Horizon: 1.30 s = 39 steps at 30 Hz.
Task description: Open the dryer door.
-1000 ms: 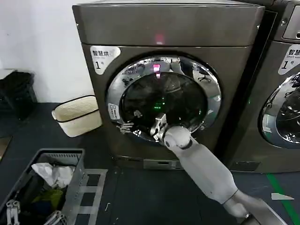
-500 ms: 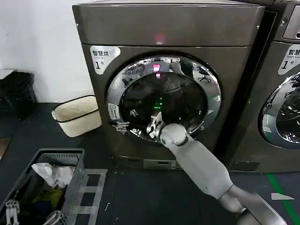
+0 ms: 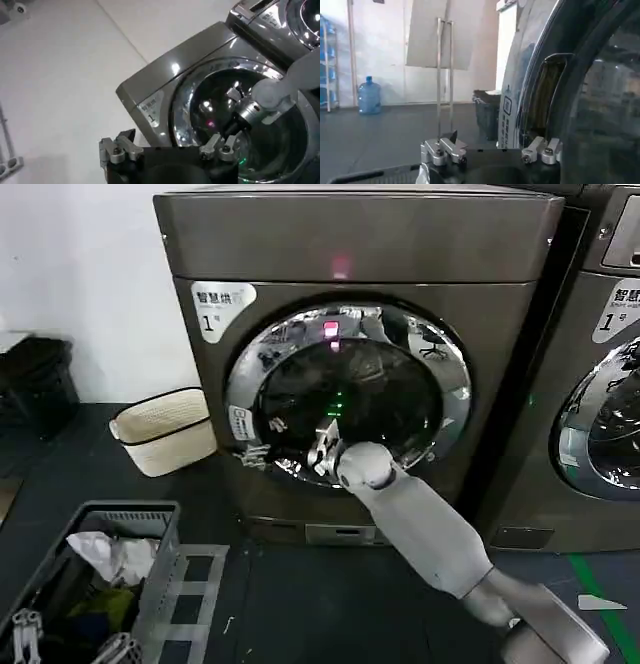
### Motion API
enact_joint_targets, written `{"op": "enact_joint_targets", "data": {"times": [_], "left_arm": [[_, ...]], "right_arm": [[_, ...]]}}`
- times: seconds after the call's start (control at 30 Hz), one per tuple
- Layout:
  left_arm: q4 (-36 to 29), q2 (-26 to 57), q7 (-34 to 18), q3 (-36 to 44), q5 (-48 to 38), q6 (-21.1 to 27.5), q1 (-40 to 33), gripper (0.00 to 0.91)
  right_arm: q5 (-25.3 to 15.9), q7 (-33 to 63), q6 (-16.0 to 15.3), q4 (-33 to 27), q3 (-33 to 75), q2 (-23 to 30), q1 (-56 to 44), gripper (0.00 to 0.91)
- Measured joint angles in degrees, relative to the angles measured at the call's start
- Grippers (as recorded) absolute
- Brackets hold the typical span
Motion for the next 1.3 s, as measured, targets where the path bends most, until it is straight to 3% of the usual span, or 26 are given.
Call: {"op": "enact_joint_targets", "data": {"times": [1.3], "left_arm": [[0.83,0.27,0.23,0.02,-0.08,0.0,-1.6,0.907]], "right_arm": [[6.15,-2.14,-2.51,12.06,-1.72,-6.24,-1.82,0.907]]}}
